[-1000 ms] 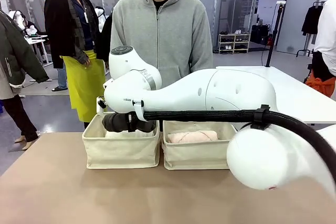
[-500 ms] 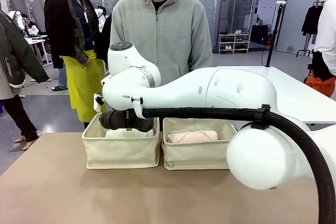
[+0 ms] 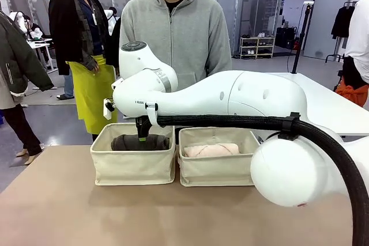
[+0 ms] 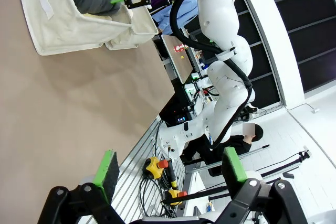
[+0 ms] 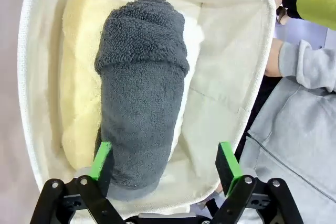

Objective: Divide the towels into two baskets.
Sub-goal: Pick up one hotel-folded towel from the bottom of the table and place it in the Fabric basket indicated by the person.

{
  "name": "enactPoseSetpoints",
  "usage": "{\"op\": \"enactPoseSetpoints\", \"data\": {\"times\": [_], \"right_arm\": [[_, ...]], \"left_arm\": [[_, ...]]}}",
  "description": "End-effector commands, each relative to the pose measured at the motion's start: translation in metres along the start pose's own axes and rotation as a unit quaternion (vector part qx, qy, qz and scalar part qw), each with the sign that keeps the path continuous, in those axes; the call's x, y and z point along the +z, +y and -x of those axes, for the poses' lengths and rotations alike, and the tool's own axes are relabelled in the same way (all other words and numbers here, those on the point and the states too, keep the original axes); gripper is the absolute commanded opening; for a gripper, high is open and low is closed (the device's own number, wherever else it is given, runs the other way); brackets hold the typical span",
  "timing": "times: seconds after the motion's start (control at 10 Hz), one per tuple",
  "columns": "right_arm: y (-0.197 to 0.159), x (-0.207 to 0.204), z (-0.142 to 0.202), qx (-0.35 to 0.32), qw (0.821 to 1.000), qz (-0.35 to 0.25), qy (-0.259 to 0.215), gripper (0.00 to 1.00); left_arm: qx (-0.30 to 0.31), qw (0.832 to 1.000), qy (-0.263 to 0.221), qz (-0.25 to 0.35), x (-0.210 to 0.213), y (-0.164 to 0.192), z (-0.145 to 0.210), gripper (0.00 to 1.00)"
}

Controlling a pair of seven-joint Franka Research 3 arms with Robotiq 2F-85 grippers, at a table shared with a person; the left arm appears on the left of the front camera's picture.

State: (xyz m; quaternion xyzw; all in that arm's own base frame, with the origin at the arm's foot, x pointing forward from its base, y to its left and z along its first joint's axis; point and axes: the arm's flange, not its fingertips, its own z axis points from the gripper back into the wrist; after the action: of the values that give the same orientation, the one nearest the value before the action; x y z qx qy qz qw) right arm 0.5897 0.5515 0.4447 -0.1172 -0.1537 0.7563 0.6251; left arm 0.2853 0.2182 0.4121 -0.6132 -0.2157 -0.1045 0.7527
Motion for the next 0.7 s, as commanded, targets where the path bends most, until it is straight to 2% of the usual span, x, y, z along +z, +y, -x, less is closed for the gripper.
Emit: {"op": "enactPoseSetpoints", "data": {"times": [0.0,0.6], "right_arm": [[0.0010,-0.0013,-0.0021,0.000,1.000,-0.001,-0.005,0.97],[0.0010,-0.0013,-0.0021,0.000,1.000,-0.001,-0.005,0.97]], "left_arm": [[-0.007,1.000,-0.004,0.005,0.0023,-0.0034,0.0016,1.00],[-0.007,1.000,-0.004,0.005,0.0023,-0.0034,0.0016,1.00]]}}
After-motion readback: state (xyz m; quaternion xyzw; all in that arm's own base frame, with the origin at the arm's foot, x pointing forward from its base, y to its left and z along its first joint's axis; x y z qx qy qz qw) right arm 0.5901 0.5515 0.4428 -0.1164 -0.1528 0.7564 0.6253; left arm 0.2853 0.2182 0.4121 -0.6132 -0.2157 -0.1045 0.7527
